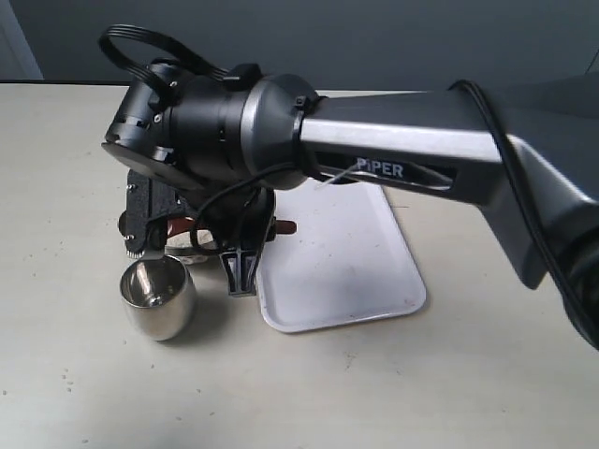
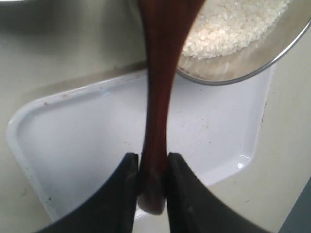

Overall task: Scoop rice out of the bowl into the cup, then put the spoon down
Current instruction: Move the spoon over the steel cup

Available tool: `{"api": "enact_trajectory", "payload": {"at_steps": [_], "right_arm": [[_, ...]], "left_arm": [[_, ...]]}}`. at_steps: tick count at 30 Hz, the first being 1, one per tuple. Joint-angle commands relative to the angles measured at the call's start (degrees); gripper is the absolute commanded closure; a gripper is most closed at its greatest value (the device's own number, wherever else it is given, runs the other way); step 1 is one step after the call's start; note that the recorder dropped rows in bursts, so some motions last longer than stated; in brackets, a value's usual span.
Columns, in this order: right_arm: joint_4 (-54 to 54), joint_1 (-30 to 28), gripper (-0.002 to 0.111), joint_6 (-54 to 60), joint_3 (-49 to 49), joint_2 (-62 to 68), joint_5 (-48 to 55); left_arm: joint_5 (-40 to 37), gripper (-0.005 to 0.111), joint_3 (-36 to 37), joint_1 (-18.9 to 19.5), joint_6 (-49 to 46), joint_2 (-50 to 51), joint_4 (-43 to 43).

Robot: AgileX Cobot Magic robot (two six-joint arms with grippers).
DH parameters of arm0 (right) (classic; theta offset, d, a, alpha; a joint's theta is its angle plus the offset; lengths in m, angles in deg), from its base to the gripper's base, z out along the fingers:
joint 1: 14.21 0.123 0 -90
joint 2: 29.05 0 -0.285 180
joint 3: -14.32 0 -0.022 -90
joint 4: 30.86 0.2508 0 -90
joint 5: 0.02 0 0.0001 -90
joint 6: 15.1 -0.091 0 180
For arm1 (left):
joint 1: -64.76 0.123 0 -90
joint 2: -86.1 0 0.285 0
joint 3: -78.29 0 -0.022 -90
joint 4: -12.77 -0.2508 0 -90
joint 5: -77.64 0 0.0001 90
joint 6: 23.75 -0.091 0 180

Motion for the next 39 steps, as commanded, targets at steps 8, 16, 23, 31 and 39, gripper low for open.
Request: {"api": "enact_trajectory", "payload": {"at_steps": [8,16,23,31,39], "right_arm": [[-1.52,1.81,0.109,-5.39,-0.14,-0.75,0.49],[-1.39,2.53,0.109,-7.40,-0.14,-0.75,0.49],[-2.13,2.63,0.109,-7.51,-0.66,-1.27,0.49],[-2.91,2.63,0.109,-7.87,-5.32,-3.62,0.49],[-4.59,4.11,0.109,-10.21,-6.03,-3.72,0.49]], "left_arm": [[0.85,0.106,-0.14,-0.29,0.18,-0.25,-0.11],[0.85,0.106,-0.14,-0.29,0.18,-0.25,-0.11],[0.85,0.106,-0.14,-0.29,0.18,-0.25,-0.11],[0.85,0.106,-0.14,-0.29,0.18,-0.25,-0.11],[0.85,0.106,-0.14,-0.29,0.18,-0.25,-0.11]]}}
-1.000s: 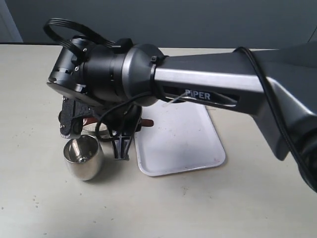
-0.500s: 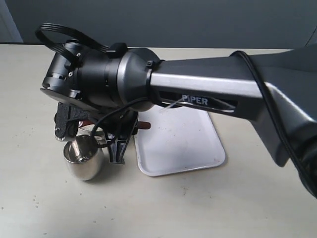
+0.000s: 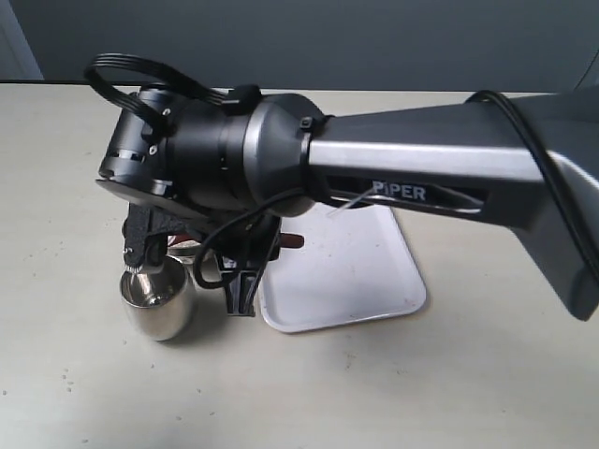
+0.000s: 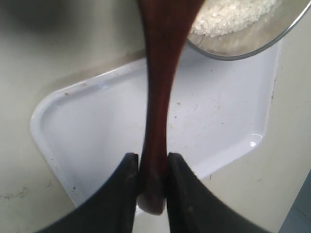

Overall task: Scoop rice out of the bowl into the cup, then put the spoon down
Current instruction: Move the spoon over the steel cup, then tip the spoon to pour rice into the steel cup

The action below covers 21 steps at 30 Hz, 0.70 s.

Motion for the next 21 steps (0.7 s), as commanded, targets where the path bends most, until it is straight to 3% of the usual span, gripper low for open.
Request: {"api": "enact_trajectory", "payload": {"at_steps": [1,21], "right_arm": [[-2.91,1.95,0.109,-1.33,-1.07,-0.77,0.22],[-6.22,3.18,0.109,-3.84,-3.41,-0.89,0.22]], "left_arm": [[0.85,0.106,-0.14,-0.29,0.18,-0.25,-0.11],[2.61,0.106,-0.14,-0.29,0.66,-0.25,0.02]]}}
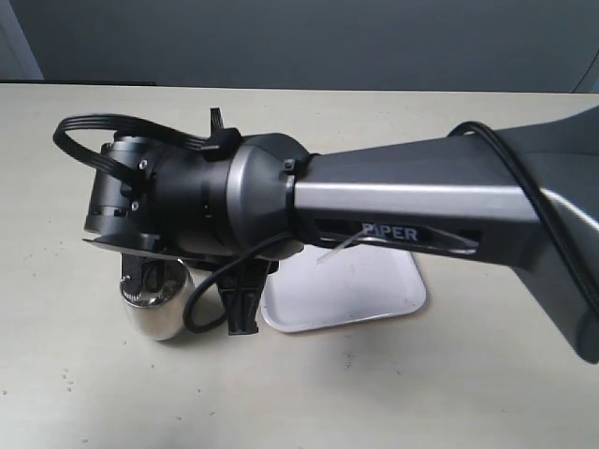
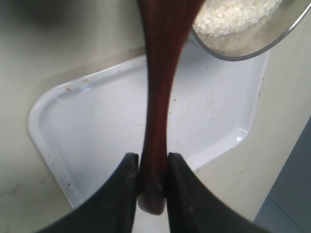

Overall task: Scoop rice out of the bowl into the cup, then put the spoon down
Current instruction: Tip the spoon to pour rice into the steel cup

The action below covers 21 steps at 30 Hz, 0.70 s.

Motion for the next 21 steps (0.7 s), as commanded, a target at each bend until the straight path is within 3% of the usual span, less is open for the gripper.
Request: {"api": "enact_trajectory", "payload": {"at_steps": [1,11,21], "right_arm": [[-0.41,-0.12,0.109,-0.23,-0.19,-0.76,0.02],[1.17,-0.12,0.109,0.02,-0.19,-1.02,0.02],[-3.97,1.43,0.109,0.02,-1.80,-1.02,0.02]], "left_arm": [[1.48,0.106,-0.14,-0.29,0.07,-0.25,0.02],[1.48,0.106,-0.14,-0.29,0.07,-0.25,0.02],[1.48,0.106,-0.14,-0.29,0.07,-0.25,0.02]]}}
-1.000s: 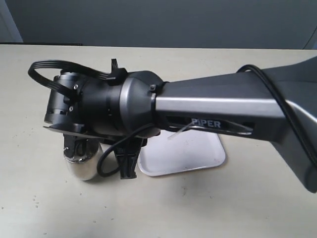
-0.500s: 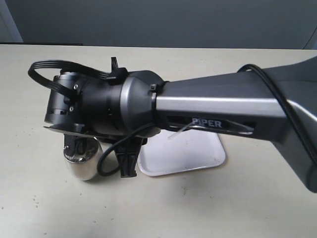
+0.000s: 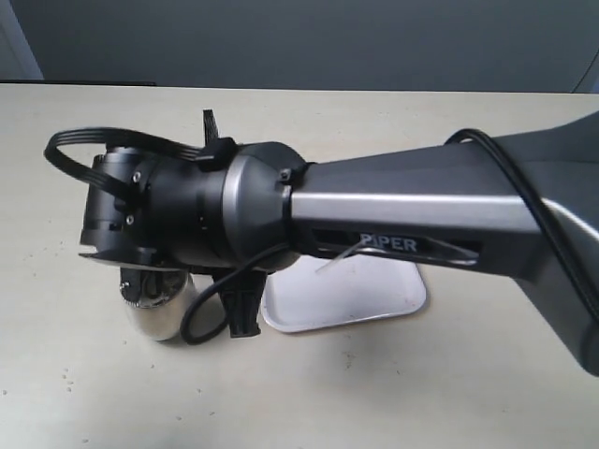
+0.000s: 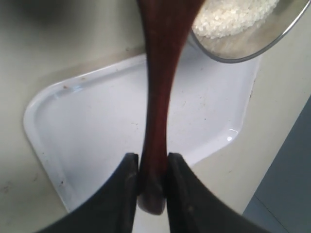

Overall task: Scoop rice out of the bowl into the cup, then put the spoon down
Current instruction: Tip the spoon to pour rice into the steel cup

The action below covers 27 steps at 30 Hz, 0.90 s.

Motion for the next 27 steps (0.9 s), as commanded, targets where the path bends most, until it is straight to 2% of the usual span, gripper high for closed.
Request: {"api": "enact_trajectory", "payload": {"at_steps": [1,27], "right_arm": [[-2.12,0.85,0.109,0.01,-1.31,-0.89,0.01],[-14.14,3.56,0.109,-7.77,-4.65,-0.89,-2.91]], "left_arm": [[0.99,0.106,-0.14,-0.29,0.07,-0.25,0.02],[0.99,0.106,-0.14,-0.29,-0.09,-0.25,0.02]]}}
